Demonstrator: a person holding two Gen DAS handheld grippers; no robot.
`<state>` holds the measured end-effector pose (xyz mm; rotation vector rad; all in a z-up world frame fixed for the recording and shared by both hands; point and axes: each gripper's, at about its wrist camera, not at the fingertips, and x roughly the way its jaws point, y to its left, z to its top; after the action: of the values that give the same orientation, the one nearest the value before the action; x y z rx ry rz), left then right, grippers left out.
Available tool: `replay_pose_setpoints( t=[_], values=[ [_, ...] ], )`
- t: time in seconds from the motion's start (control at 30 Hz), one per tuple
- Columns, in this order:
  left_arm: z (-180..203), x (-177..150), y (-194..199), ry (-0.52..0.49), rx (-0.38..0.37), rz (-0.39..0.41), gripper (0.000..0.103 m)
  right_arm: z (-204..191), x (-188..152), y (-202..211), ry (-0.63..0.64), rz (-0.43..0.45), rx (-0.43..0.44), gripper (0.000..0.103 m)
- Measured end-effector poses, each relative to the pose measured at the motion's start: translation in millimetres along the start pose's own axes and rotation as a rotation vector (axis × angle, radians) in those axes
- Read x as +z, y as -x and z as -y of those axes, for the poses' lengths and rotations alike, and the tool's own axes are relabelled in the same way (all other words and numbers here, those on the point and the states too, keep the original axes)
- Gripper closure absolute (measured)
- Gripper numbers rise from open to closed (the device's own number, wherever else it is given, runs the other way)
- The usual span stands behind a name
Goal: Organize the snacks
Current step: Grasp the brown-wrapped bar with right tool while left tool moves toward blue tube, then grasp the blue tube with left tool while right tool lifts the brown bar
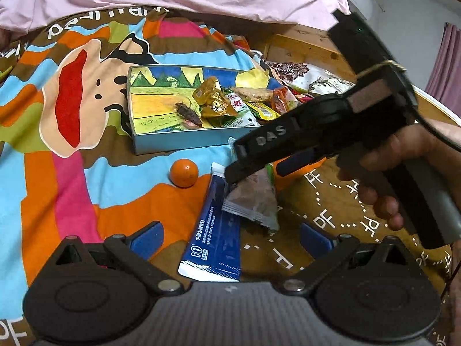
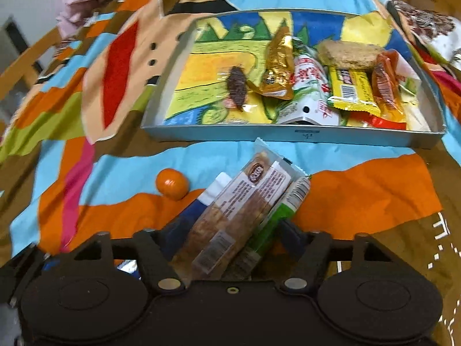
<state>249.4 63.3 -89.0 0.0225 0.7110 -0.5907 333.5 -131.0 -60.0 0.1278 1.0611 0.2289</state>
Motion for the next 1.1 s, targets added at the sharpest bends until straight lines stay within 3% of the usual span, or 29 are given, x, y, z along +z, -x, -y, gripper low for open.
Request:
replay_pose_setpoints(
  t=[0.3, 0.47, 0.7, 0.87, 1.1],
  values=[
    [12.5, 8.6, 0.0, -0.018, -0.013, -0.027, 0.001, 26.7, -35.7, 27.6, 0.263, 0.001, 0.128, 0.044],
    [24.0, 13.8, -2.4, -0.076, 0.005, -0.04, 0.002, 41.1, -68.2, 45.1, 0.413, 0.029, 0.087, 0.045],
    [30.9, 19.3, -15.3, -0.084, 0.076, -0.067, 0.009, 48.6, -104.8, 51.5, 0.443, 0.154, 0.068, 0.044],
    [38.3, 22.1, -27.5, -0.128, 0.122, -0.102, 0.014, 36.5, -117.2, 64.8, 0.593, 0.248, 0.059, 0.044],
    [41.9, 23.9, -48.2, -0.151, 0.191, -0.153, 0.028, 38.7, -110.1, 50.6, 0.573, 0.252, 0.11, 0.044]
  ],
)
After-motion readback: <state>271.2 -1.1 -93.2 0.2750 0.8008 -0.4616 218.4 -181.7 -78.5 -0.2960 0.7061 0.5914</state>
